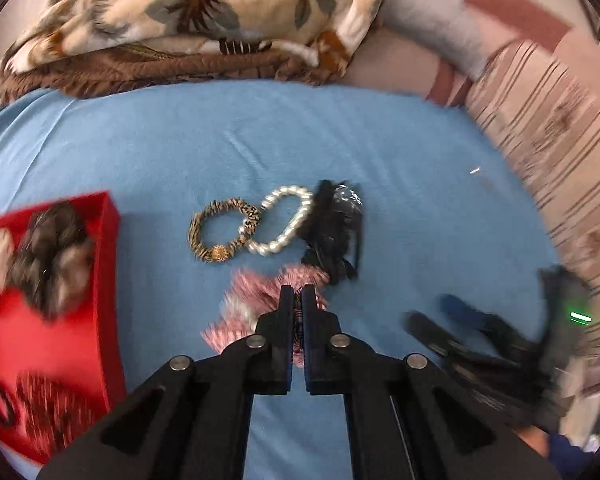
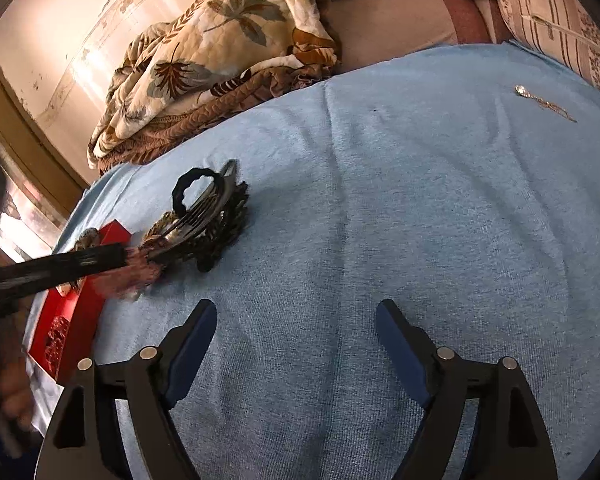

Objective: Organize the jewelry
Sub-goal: 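Grasp the red plaid scrunchie with the left tool while the right grasps the pearl bracelet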

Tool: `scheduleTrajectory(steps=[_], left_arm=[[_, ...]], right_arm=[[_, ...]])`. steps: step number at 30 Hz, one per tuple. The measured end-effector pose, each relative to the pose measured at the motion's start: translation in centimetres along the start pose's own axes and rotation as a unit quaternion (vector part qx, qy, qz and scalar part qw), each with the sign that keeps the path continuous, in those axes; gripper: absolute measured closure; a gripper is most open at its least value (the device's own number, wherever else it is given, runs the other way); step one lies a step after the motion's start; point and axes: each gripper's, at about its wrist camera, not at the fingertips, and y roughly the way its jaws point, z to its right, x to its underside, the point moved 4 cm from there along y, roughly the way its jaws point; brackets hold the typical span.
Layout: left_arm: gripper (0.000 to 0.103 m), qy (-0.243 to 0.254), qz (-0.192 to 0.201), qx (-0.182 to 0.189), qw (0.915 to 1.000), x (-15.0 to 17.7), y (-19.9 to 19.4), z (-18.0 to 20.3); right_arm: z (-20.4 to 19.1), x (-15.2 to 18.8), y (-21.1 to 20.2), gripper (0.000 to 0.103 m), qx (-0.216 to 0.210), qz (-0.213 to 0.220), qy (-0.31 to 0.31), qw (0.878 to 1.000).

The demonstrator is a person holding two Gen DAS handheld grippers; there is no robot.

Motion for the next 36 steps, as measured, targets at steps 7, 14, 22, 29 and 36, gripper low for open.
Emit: scheduleTrajectory(steps=[7,14,22,29,36], left_arm=[[0.1,-0.014,0.018,0.009,0.9997,4.2,-5.2,0.0],[0.1,-0.052,-0.012,-0.007,0.9986,9.2,-5.3,-2.2],[0.1,-0.061,0.047,-0.023,0.9968,10.0,-10.5,-4.4],[0.099,-0.07,0.076,-0.054,0.9931,10.9,-13.6,-6.9],[0.099,-0.107,0.101,-0.068,0.9867,11.8,-16.2,-10.7]], right_arm=[[0.0,0.2,0.1,0.015,-0.003,0.005,-0.005,1.0],[0.5,0.3,-0.5,0.015,-0.013,0.0,0.01,1.0],[-6.7,3.9,-3.5,0.027,-0.058,-0.044,-0.065,0.995],[-13.0,7.8,-1.2,0.048,-0.045,-0.09,-0.171,0.98],[-14.4,9.8,-0.5,0.049,-0.003,-0.089,-0.207,0.974]])
